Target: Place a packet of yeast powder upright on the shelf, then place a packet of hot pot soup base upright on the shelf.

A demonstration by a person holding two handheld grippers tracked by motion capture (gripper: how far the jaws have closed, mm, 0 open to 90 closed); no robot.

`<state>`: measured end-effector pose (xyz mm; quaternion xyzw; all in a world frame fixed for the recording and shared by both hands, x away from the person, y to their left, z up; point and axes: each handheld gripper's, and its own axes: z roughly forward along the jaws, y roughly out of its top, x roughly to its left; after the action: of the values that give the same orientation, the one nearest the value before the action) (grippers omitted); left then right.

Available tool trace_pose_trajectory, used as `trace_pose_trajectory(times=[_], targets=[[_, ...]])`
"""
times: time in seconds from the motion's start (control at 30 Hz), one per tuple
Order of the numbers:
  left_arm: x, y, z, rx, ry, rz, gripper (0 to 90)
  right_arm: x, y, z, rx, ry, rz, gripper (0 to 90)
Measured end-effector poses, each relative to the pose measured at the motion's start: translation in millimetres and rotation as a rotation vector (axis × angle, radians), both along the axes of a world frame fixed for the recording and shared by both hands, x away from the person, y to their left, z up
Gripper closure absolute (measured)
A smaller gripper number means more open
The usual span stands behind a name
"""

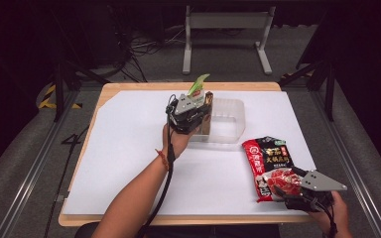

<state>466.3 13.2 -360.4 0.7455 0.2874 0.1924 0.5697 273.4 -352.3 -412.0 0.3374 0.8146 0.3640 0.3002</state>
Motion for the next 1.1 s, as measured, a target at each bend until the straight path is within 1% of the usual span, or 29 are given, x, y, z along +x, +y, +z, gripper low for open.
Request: trace_pose_trajectory(times=[0.07,0.13,0.17,0.2,0.27,0.33,0.4,0.43,0.5,0.6,0.67,0.7,0.73,0.8,0.87,0.9,0.93,1.0,1.03,1.1], targets=[[-0.7,2.1,1.1,0.008,0.006,-0.003,86.2,1.0,0.5,-0.3,0.003,0.005,0.001,17.0],[-1.4,3.8,2.8,0.023,0.002,-0.015,85.8,0.8,1.2,-0.2,0.007,0.004,0.007,16.9],[-2.1,4.7,3.7,0.029,-0.004,-0.016,85.5,0.6,1.1,-0.2,0.011,0.005,0.010,16.9],[-2.4,6.5,5.0,0.045,-0.012,-0.016,85.1,0.5,0.9,-0.4,0.011,0.006,0.010,16.9],[-3.3,10.3,7.5,0.050,-0.022,-0.021,82.3,0.4,-0.3,-0.2,0.009,0.001,0.008,17.2],[-5.6,15.5,10.4,0.052,-0.031,-0.032,79.0,1.5,-2.1,0.5,0.028,0.007,0.003,17.5],[-9.6,21.8,13.0,0.041,-0.050,-0.058,78.7,2.0,-3.1,0.7,0.035,0.009,-0.002,17.6],[-11.3,23.9,14.1,0.043,-0.053,-0.063,77.3,1.6,-3.3,0.7,0.038,0.010,-0.001,17.8],[-15.7,29.5,16.5,0.052,-0.066,-0.074,76.8,0.6,-3.5,0.3,0.039,0.012,0.001,17.8],[-21.9,38.7,17.9,0.067,-0.069,-0.083,75.5,-1.0,-4.3,-0.8,0.032,0.015,-0.002,17.9],[-24.5,43.5,17.6,0.085,-0.077,-0.080,72.2,-2.0,-5.9,0.4,0.048,0.012,-0.007,18.1],[-24.5,43.5,17.6,0.085,-0.077,-0.080,72.3,-2.0,-5.9,0.4,0.048,0.012,-0.007,18.1],[-26.7,49.1,17.6,0.101,-0.072,-0.089,72.2,-2.6,-6.7,1.2,0.058,0.011,-0.006,20.4],[-30.2,54.0,18.1,0.122,-0.092,-0.082,70.7,-2.8,-7.7,1.9,0.063,0.016,0.008,23.4],[-31.8,55.8,18.1,0.123,-0.090,-0.087,69.6,-2.2,-8.1,2.2,0.072,0.024,0.014,23.9],[-34.5,60.1,18.7,0.142,-0.096,-0.090,67.7,-1.9,-8.4,2.5,0.075,0.028,0.016,24.4],[-34.5,60.1,18.7,0.142,-0.096,-0.090,67.5,-1.7,-8.5,2.5,0.078,0.029,0.015,25.0],[-37.0,66.3,20.1,0.161,-0.098,-0.102,66.7,-1.4,-9.0,2.7,0.083,0.029,0.019,26.1],[-37.8,68.0,20.4,0.171,-0.097,-0.104,63.5,-1.2,-9.5,2.8,0.089,0.032,0.023,27.0],[-41.0,73.0,19.7,0.175,-0.092,-0.111,62.3,-0.6,-9.9,2.9,0.089,0.034,0.023,27.3]])
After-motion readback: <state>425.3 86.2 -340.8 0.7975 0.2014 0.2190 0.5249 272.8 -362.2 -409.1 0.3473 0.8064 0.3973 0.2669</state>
